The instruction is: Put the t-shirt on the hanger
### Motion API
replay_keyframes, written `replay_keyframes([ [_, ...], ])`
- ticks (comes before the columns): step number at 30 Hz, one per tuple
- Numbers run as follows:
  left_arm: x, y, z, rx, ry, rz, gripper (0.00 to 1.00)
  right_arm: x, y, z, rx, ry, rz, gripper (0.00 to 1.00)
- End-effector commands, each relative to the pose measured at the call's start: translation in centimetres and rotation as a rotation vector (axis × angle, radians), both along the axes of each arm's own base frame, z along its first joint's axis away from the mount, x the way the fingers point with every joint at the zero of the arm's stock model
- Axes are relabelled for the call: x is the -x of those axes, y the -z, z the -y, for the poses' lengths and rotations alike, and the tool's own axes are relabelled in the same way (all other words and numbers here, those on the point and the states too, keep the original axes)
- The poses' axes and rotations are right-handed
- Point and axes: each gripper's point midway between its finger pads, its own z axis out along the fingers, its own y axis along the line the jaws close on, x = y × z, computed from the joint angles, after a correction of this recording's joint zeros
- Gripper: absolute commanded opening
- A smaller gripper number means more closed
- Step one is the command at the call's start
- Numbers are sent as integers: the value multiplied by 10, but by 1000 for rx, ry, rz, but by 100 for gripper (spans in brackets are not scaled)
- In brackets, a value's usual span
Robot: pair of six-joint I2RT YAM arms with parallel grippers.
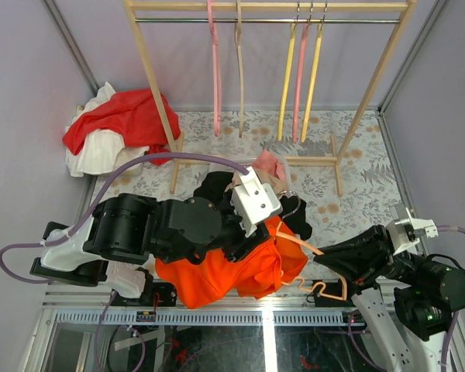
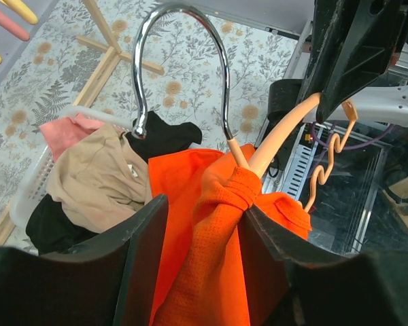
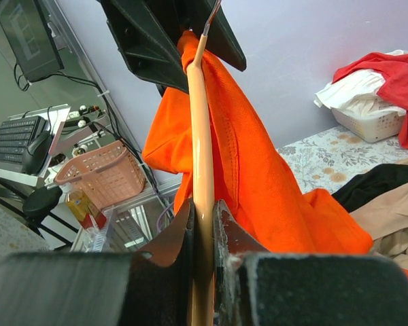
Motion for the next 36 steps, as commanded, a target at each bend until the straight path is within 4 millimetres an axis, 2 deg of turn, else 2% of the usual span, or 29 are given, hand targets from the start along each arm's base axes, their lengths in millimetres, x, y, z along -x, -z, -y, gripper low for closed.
replay_keyframes([
  [1, 4, 9, 19, -16, 37, -14, 14, -8, -27, 1, -61, 35, 48, 0],
  [3, 0, 10, 18, -22, 24, -14, 1, -12, -26, 1, -40, 55, 33, 0],
  [4, -1, 10, 16, -20, 20, -14, 0, -16, -23, 1, -26, 68, 20, 0],
  [6, -1, 9, 13, -12, 17, -16, 0, -22, -18, 2, 1, 100, -6, 4],
  [10, -1, 3, -1, 10, 19, -19, 0, -43, -1, 8, 75, 217, -106, 32],
  [14, 3, -4, -16, 36, 44, -33, 0, -61, 9, 21, 142, 357, -165, 42],
  [19, 2, -2, -27, 43, 42, -29, 0, -61, 0, 27, 154, 400, -152, 52],
  [21, 3, -5, -33, 55, 48, -32, 0, -72, 5, 33, 193, 462, -188, 52],
  [24, 5, -10, -36, 86, 64, -25, 0, -80, 18, 20, 218, 386, -244, 38],
  [26, 3, -15, -36, 108, 59, -11, 0, -71, 19, 0, 183, 207, -265, 33],
  [28, 1, -20, -35, 131, 57, 6, 0, -50, 17, -13, 153, 16, -270, 33],
  [32, 0, -34, -27, 189, 77, 43, 0, -34, 11, -17, 131, -95, -232, 35],
  [36, 1, -50, -15, 250, 105, 81, 0, -30, 4, -18, 122, -133, -228, 38],
])
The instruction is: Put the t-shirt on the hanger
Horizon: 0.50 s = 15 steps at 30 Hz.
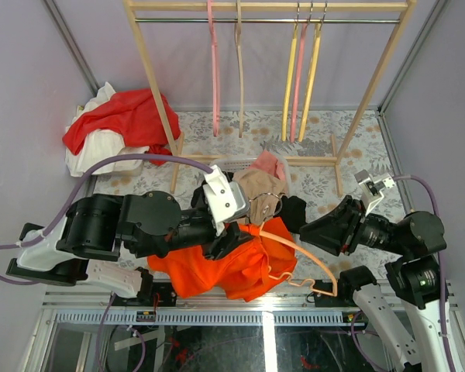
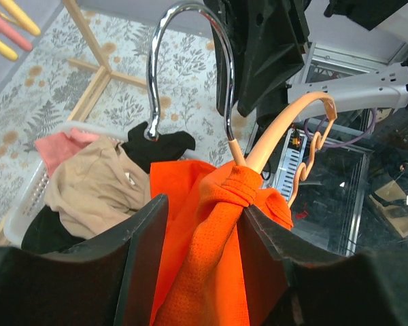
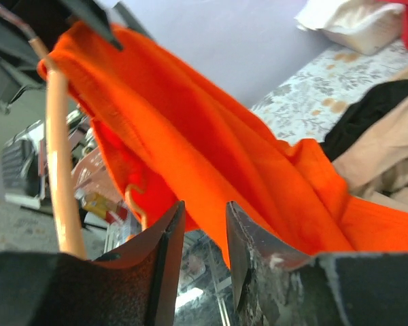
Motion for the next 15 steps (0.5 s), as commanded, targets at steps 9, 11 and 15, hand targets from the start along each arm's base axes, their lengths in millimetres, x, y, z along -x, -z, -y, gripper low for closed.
replay_keyframes([
  [9, 6, -62, 53, 264, 104, 118, 0, 40, -44, -1, -76, -189, 127, 42],
  [11, 8, -66, 63, 281, 126, 122, 0, 40, -44, -1, -76, -192, 131, 43],
  [15, 8, -71, 81, 298, 164, 119, 0, 38, -45, -1, -73, -190, 135, 47],
])
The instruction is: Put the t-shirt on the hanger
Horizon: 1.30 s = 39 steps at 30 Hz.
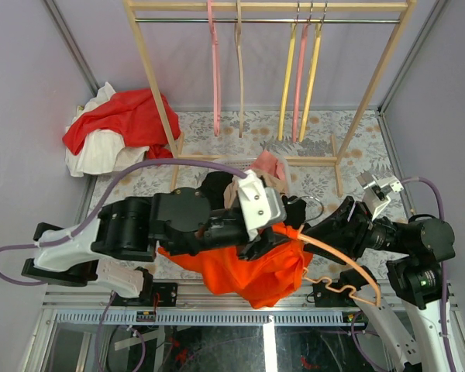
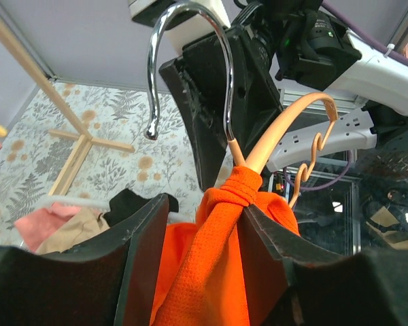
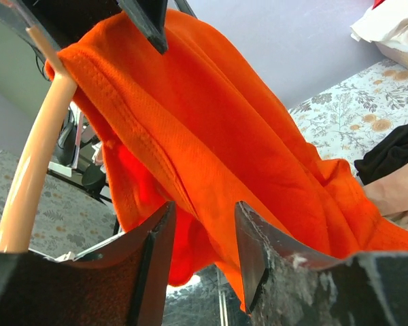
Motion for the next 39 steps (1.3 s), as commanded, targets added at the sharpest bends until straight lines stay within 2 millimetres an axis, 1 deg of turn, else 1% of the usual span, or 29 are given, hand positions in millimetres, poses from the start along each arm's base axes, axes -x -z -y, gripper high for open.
replay_keyframes([
  [1, 1, -44, 27, 160, 68, 28, 0, 8, -14, 1, -5, -35, 26, 48],
  [4, -1, -44, 42, 155, 86, 25, 0, 6, -14, 0, 3, -28, 32, 49],
  [5, -2, -42, 47, 149, 89, 23, 0, 7, -14, 1, 3, -30, 38, 50],
  [8, -6, -41, 57, 145, 97, 19, 0, 12, -13, 2, 12, -28, 60, 53],
  [10, -7, -42, 61, 147, 103, 17, 0, 10, -7, 3, 32, -9, 53, 53],
  [11, -9, -43, 62, 150, 103, 17, 0, 6, -3, 3, 44, 14, 45, 53],
  [12, -9, -44, 63, 152, 106, 14, 0, 0, 2, 4, 59, 44, 30, 51],
  [14, -9, -45, 63, 154, 106, 12, 0, -11, 14, 6, 100, 109, 7, 43],
  [16, -10, -45, 61, 153, 101, 9, 0, -22, 29, 9, 149, 167, -29, 31],
  [18, -10, -47, 56, 157, 95, 4, 0, -32, 39, 13, 191, 233, -40, 21],
  [20, -10, -46, 51, 157, 91, -2, 0, -44, 47, 18, 231, 305, -50, 14],
  [23, -11, -46, 40, 157, 77, -8, 0, -53, 50, 24, 255, 370, -53, 2],
  [24, -11, -46, 36, 159, 71, -9, 0, -54, 48, 25, 252, 380, -48, 0],
  [29, -12, -41, 15, 154, 50, -19, 0, -54, 37, 28, 239, 413, -22, 0],
  [36, -12, -24, -12, 124, 28, -36, 0, -48, 27, 33, 238, 438, 6, 0],
  [39, -19, -20, -24, 113, -24, -38, 0, -45, 26, 36, 251, 450, 16, 0],
])
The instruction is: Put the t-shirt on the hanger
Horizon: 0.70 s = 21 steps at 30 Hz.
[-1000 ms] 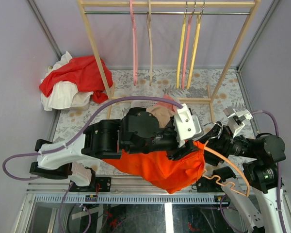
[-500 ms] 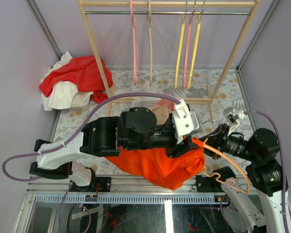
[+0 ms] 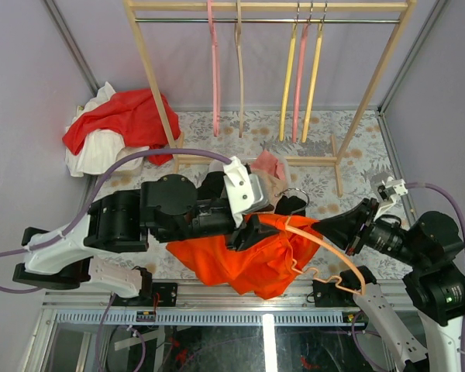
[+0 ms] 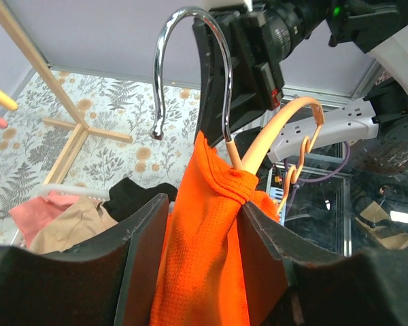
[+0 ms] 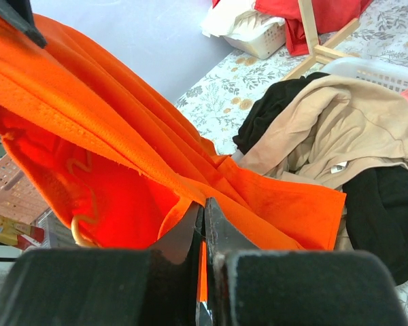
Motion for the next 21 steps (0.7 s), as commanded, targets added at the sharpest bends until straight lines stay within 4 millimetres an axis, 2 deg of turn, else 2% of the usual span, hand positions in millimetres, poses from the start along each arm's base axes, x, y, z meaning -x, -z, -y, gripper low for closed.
replay_keyframes([
  [1, -12, -26, -21, 100, -86, 2, 0, 1, -3, 8, 28, 48, 13, 0],
  [5, -24, -30, -38, 123, -166, 18, 0, 4, 4, 12, 54, 66, -1, 0],
  [9, -34, -43, -54, 170, -230, 42, 0, 6, 22, 16, 81, 83, -38, 0],
  [13, -28, -62, -58, 253, -192, 56, 0, 11, 30, 6, 47, 13, -74, 0],
  [17, -20, -72, -46, 264, -138, 56, 0, 16, 21, -3, -8, -63, -62, 26],
  [21, -18, -70, -36, 248, -121, 59, 0, 22, 13, -9, -36, -119, -53, 47],
])
